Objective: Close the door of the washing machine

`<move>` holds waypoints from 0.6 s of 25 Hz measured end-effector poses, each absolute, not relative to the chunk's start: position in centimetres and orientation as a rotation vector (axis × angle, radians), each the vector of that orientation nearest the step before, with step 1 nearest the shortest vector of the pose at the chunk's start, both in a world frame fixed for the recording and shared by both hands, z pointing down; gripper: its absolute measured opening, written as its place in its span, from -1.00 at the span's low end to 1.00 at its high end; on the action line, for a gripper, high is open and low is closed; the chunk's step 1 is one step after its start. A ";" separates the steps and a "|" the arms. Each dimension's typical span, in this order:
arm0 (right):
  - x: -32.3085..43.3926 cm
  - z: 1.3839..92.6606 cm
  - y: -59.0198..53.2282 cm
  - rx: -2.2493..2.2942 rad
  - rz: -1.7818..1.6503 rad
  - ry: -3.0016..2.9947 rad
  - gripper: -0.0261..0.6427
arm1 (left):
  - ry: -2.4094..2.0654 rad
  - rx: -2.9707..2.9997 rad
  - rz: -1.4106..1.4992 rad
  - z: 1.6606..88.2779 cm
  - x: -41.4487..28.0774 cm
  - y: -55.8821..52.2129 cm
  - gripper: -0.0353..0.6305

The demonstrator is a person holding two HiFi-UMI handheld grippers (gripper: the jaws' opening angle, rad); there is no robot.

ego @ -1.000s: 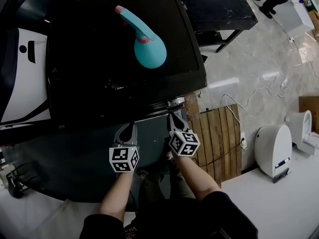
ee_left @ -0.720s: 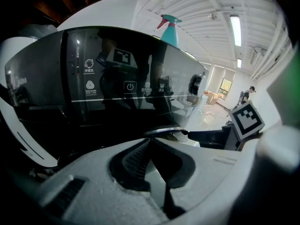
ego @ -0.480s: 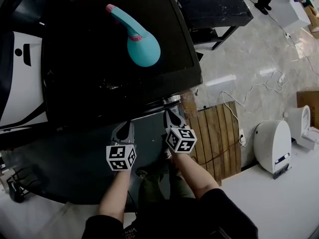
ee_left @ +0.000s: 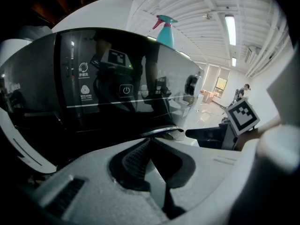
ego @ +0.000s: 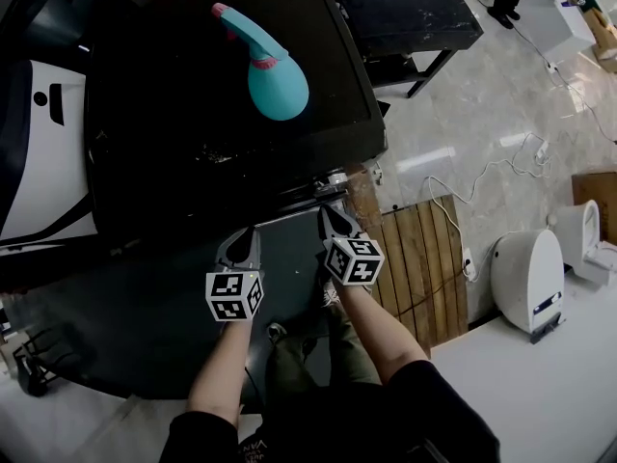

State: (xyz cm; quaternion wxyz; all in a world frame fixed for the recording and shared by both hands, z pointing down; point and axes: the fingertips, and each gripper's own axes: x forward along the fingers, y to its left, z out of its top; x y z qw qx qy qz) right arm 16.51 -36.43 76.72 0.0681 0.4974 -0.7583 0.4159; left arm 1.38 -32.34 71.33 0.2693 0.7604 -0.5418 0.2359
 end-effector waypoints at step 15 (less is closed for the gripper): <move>19.9 68.8 -29.2 1.733 1.078 -2.234 -0.92 | -1.290 2.257 0.617 66.7 2.3 -27.0 -0.86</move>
